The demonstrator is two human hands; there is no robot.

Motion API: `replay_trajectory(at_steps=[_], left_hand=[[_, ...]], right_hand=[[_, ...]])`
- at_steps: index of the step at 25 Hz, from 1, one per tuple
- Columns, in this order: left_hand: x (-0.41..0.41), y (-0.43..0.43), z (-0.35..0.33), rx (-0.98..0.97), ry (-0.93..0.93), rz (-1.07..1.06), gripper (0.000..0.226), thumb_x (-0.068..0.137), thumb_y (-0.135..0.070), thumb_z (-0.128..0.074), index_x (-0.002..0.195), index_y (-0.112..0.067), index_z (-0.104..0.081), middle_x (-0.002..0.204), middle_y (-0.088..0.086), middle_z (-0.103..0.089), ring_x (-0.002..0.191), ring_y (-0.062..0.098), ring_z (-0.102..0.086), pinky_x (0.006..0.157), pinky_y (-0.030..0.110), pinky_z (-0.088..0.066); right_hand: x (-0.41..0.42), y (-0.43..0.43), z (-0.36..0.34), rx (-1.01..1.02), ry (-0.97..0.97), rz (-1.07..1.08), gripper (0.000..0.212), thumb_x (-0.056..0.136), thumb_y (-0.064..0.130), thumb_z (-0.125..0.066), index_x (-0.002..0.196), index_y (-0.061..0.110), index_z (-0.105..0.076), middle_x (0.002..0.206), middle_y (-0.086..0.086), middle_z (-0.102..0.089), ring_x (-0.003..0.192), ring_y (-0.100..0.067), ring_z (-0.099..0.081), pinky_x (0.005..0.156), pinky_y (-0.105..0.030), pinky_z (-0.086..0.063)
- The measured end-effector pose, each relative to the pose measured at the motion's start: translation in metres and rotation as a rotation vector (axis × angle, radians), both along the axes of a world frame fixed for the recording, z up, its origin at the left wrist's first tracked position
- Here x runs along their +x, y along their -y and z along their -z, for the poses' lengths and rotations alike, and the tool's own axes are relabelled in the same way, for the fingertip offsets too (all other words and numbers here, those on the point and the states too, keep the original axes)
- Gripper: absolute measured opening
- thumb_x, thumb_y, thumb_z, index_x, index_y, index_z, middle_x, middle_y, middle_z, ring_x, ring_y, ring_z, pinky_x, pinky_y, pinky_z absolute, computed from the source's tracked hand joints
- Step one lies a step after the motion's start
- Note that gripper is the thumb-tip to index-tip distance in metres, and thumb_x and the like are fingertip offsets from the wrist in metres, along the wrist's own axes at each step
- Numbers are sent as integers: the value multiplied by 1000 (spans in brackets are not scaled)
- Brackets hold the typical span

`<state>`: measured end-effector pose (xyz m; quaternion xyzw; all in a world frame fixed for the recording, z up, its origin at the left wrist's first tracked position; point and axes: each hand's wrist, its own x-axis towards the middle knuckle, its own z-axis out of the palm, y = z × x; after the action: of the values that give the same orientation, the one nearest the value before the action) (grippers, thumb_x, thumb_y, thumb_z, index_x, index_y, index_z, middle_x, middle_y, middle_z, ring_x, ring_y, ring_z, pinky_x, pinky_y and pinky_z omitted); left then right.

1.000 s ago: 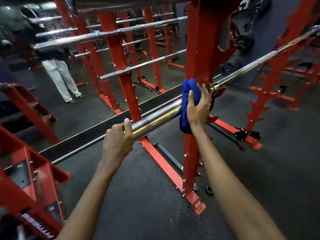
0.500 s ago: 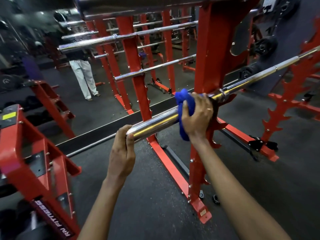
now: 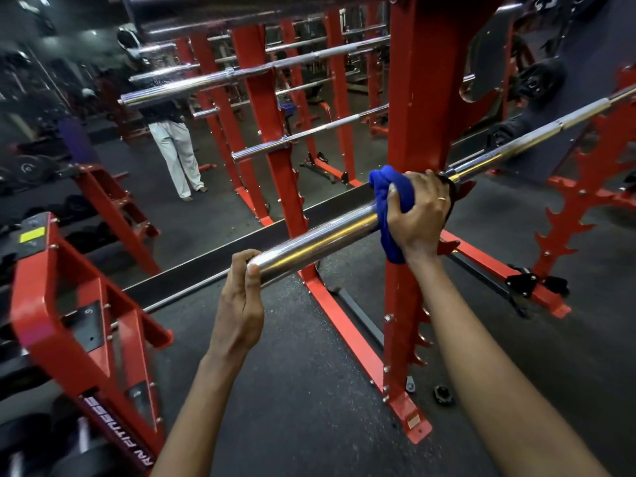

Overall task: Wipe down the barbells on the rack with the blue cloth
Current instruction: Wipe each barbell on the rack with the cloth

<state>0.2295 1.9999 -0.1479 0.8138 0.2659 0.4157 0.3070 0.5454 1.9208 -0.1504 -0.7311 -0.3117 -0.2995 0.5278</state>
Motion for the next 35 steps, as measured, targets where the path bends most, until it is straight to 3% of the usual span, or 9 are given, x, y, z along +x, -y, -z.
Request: replay_trajectory(at_steps=[3, 9, 12, 18, 23, 26, 28, 31, 35], left_hand=[[-6, -2, -5, -47, -47, 45, 40, 106, -49, -23, 127, -27, -49, 112, -14, -60, 103, 3, -60, 81, 7, -41], [-13, -9, -13, -224, -12, 174, 77, 94, -79, -11, 140, -32, -52, 130, -19, -62, 120, -1, -58, 99, 20, -44], [-18, -9, -12, -423, 128, 322, 74, 98, -66, -6, 147, -28, -47, 142, -6, -61, 133, 12, -56, 109, 28, -41], [-21, -16, -11, -509, 89, 330, 73, 96, -72, -12, 143, -31, -51, 139, -6, -63, 129, 13, -58, 116, 42, -38], [-18, -10, -13, 56, -256, 54, 44, 108, -47, -35, 146, -30, -46, 156, -3, -42, 134, 2, -42, 111, 32, -37], [-7, -17, -15, 366, -246, -13, 44, 105, -43, -37, 132, -16, -58, 116, 5, -65, 101, 16, -59, 84, 29, -48], [3, -19, -26, 406, -244, -97, 37, 106, -40, -37, 103, -14, -63, 79, 1, -63, 67, 13, -52, 63, 23, -42], [15, -15, -46, 22, -315, -137, 52, 108, -39, -31, 78, -5, -57, 58, 3, -64, 49, 15, -56, 51, 15, -42], [17, -32, -61, -696, -395, 45, 59, 108, -44, -23, 106, -2, -65, 70, 15, -73, 65, 31, -74, 57, 34, -54]], right_hand=[[-42, -15, -2, 77, -118, 42, 48, 98, 51, -54, 118, 10, -70, 125, -8, -71, 136, -31, -51, 114, -57, -37], [-163, -32, 5, 25, 14, -57, 37, 91, 50, -61, 113, 22, -71, 121, 7, -70, 136, -25, -52, 120, -58, -25], [-211, -40, 17, -18, 145, -168, 40, 94, 53, -57, 118, 25, -72, 127, 9, -68, 137, -24, -50, 120, -55, -25], [-153, -25, 45, -115, 478, -291, 55, 97, 47, -60, 145, 19, -53, 148, -4, -57, 144, -27, -46, 116, -57, -33], [-106, -30, 21, 382, -405, -140, 54, 108, 36, -48, 153, 6, -42, 158, -12, -45, 150, -28, -38, 125, -40, -29], [-95, -30, -16, 745, -857, -125, 48, 107, 36, -50, 148, 11, -48, 138, -5, -62, 131, -22, -58, 100, -15, -45], [-95, -27, -20, 850, -1064, -142, 28, 108, 41, -47, 123, 20, -59, 107, 5, -69, 113, -23, -68, 73, -12, -47], [-119, -24, -23, 715, -1099, -191, 29, 108, 40, -47, 126, 19, -57, 106, 8, -67, 110, -21, -68, 70, -18, -47], [-165, -32, 11, 235, -540, -177, 62, 102, 58, -43, 159, 35, -29, 165, 1, -34, 150, -23, -38, 118, -42, -41]])
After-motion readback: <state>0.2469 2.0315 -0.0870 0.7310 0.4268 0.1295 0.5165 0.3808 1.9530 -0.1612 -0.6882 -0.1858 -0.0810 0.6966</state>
